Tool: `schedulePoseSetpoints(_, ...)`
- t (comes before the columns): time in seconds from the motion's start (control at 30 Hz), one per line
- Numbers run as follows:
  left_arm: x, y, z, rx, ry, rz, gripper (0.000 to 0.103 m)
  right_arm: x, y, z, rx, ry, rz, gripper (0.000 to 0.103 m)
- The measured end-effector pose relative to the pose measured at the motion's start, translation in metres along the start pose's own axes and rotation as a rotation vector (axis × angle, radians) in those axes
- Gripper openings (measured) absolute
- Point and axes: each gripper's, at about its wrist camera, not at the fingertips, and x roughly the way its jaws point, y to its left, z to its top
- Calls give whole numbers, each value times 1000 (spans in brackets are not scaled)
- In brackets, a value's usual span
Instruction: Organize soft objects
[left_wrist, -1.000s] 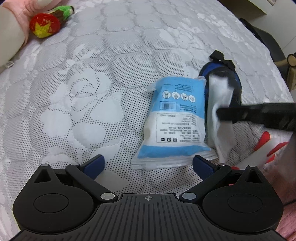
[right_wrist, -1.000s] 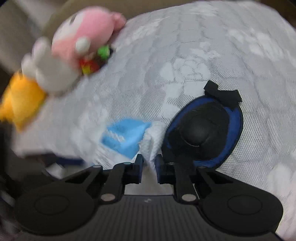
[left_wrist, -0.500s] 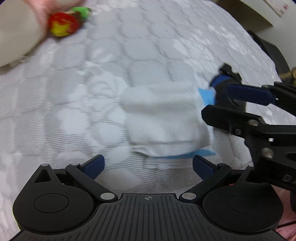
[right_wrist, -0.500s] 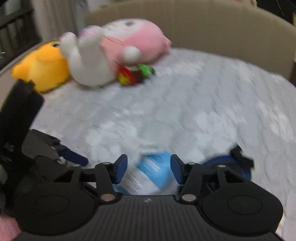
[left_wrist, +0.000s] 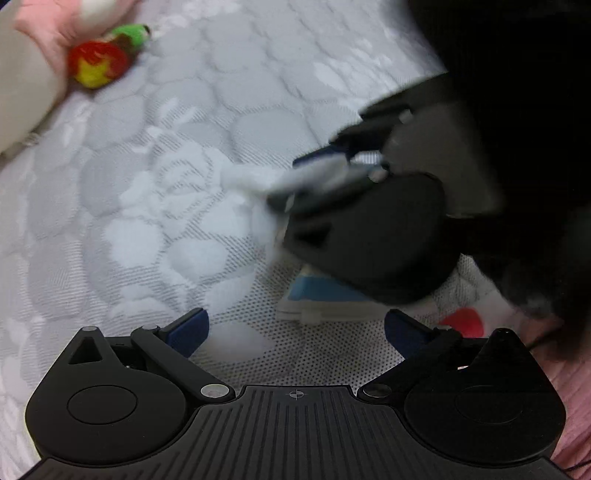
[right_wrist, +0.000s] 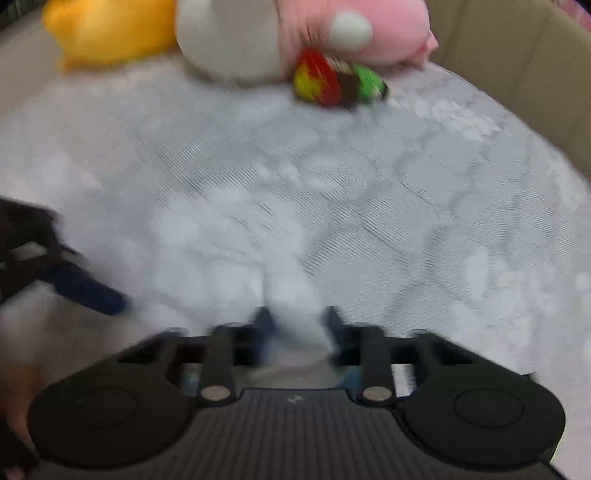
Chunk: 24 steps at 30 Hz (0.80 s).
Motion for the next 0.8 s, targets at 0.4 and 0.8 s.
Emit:
schedulePoseSetpoints(0.4, -1, 32, 9, -163, -22, -79, 103, -65, -60, -59, 540, -28, 326, 13)
schedulePoseSetpoints(0.8, 12, -2, 0, -13, 7, 60, 103, -81, -110, -122, 819, -118, 156, 15)
